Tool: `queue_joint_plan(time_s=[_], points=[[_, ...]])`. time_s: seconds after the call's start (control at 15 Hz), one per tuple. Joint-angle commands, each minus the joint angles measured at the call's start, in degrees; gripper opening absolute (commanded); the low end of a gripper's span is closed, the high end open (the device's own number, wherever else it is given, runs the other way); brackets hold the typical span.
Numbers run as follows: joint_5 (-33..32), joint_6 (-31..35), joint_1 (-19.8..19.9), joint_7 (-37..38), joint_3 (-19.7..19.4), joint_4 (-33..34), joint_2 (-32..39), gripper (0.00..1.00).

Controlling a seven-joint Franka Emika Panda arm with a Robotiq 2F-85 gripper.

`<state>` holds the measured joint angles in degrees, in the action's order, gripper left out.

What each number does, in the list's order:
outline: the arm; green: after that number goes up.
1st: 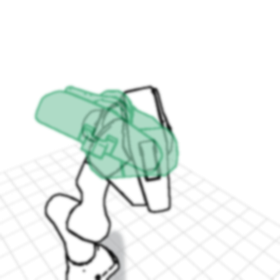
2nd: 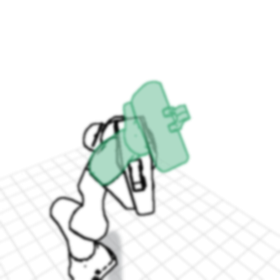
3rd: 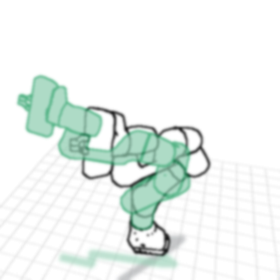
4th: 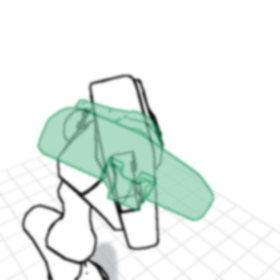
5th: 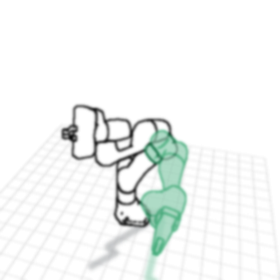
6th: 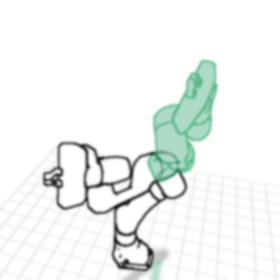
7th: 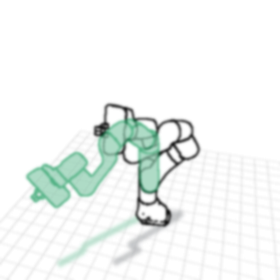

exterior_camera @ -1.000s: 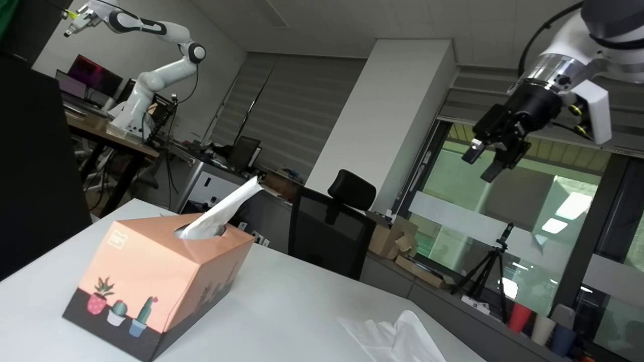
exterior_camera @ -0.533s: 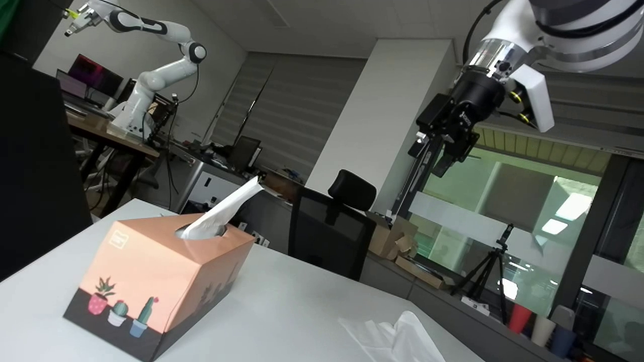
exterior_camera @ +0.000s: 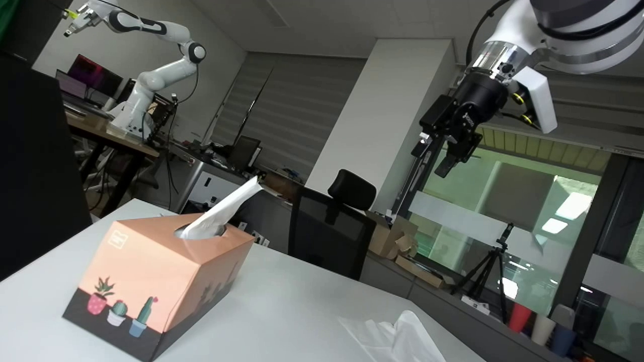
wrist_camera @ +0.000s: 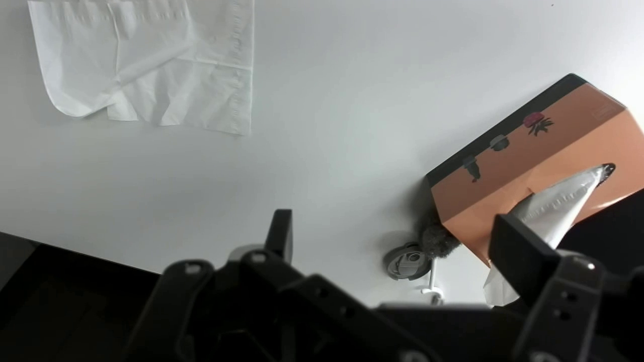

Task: Pull out one tissue from the box

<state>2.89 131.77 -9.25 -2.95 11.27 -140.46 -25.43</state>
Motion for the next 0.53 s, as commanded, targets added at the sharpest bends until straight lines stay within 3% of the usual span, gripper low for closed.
queue_joint_plan(time_s=[0.0,0.47], points=[[-0.5,-0.2,-0.9,0.4,-0.8,0.1,0.1,1.0],[-0.6,0.2,-0.2,1.4,-0.9,0.8,1.0,1.0]])
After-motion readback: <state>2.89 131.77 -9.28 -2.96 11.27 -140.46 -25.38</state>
